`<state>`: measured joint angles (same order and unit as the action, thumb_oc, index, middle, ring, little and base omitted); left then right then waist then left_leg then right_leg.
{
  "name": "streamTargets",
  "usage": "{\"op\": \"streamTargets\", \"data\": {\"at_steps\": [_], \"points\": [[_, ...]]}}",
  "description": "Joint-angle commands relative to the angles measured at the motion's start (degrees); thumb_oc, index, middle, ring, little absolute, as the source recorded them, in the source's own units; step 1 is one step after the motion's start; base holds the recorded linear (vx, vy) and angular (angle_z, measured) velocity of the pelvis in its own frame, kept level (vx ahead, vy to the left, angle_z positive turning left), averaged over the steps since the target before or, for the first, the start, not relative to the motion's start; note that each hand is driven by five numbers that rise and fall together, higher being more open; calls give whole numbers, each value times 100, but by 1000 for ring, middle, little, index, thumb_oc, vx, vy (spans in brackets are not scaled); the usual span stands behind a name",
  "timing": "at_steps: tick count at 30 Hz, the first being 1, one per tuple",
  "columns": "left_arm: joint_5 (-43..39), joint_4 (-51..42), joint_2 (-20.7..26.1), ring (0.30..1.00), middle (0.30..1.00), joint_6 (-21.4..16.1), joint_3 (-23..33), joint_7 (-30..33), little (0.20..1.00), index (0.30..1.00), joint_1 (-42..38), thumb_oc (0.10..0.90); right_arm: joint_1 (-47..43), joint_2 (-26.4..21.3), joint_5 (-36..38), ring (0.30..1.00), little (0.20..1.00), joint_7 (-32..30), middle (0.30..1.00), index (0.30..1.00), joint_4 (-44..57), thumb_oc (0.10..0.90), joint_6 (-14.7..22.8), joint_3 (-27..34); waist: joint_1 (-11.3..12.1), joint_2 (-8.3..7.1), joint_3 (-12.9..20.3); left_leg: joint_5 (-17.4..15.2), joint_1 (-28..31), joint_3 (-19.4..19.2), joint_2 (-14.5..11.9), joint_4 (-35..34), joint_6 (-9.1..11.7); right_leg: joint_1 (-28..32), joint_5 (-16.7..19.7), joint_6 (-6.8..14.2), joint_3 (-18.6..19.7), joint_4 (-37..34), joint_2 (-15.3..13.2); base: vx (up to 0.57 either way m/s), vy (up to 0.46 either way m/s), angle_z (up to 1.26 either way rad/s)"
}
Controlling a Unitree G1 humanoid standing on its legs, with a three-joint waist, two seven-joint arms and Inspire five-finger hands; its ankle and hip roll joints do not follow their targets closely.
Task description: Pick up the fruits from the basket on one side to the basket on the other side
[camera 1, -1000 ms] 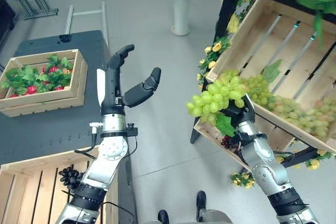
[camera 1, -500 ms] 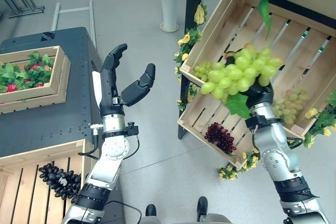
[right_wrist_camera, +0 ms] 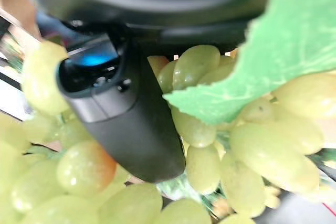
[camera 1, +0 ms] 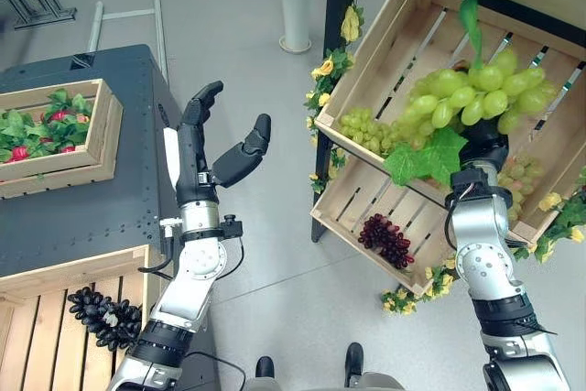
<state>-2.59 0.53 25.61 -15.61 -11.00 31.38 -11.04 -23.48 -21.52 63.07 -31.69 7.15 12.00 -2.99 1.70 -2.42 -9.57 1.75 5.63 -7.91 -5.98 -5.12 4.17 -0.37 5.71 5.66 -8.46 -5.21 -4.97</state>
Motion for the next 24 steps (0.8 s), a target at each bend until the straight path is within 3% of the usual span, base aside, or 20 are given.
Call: {"op": "streamTargets", "data": {"at_steps": [1, 10, 11, 13, 14, 18, 19, 24], "points": [[-48, 200, 410, 900, 900, -537, -312, 112, 900, 900, -717, 800, -979, -272, -605, 300, 300, -294, 300, 300, -380, 400, 671, 587, 23, -20, 909, -268, -248, 315, 264, 12, -87, 388, -287, 89, -116, 21, -127, 0, 0, 0], [-297, 199, 506, 900, 900, -326, -448, -226, 900, 900, -800, 800, -1547, -979, -1427, 300, 300, -346, 300, 300, -2453, 400, 131, 399, 235, -56, 946, -230, -275, 450, 295, 12, -85, 419, -255, 100, -225, 21, -150, 33, -1, 1], [-364, 174, 547, 900, 900, -259, -456, -294, 900, 900, -768, 800, -1627, -1161, -1502, 368, 368, -317, 368, 368, -2937, 445, -27, 331, 275, -69, 945, -215, -287, 478, 302, 12, -83, 424, -247, 105, -262, 21, -164, 45, -6, 8], [-442, 122, 598, 900, 900, -202, -441, -366, 900, 900, -708, 800, -1687, -1344, -1495, 712, 712, -252, 712, 712, -3361, 675, -259, 301, 319, -80, 943, -203, -304, 513, 314, 12, -82, 422, -243, 111, -287, 21, -170, 37, -10, 13], [-475, 98, 650, 900, 900, -184, -440, -425, 900, 900, -657, 800, -1731, -1529, -1562, 900, 900, -209, 900, 900, -3762, 800, -640, 222, 354, -89, 934, -186, -323, 545, 327, 12, -81, 416, -230, 112, -320, 21, -177, 22, -13, 14], [-526, -19, 748, 900, 900, -107, -468, -454, 900, 900, -595, 800, -1820, -1873, -2088, 900, 900, -121, 900, 900, -4454, 800, -1116, -88, 417, -112, 885, -140, -356, 594, 352, 12, -88, 405, -189, 134, -387, 21, -194, 23, -17, 9], [-565, -24, 799, 900, 900, -107, -471, -484, 900, 900, -580, 800, -1870, -2071, -2560, 900, 900, 136, 900, 900, -4696, 800, -1596, -314, 446, -123, 863, -163, -340, 617, 360, 12, -76, 432, -211, 153, -413, 21, -198, 38, -20, 7], [-571, -68, 844, 900, 900, -70, -473, -620, 900, 900, -598, 800, -2126, -2542, -3892, 900, 900, 1000, 900, 900, -5151, 800, -2317, -938, 501, -170, 785, -125, -346, 670, 391, 12, -83, 441, -176, 186, -459, 21, -219, 13, -14, 9]]}}
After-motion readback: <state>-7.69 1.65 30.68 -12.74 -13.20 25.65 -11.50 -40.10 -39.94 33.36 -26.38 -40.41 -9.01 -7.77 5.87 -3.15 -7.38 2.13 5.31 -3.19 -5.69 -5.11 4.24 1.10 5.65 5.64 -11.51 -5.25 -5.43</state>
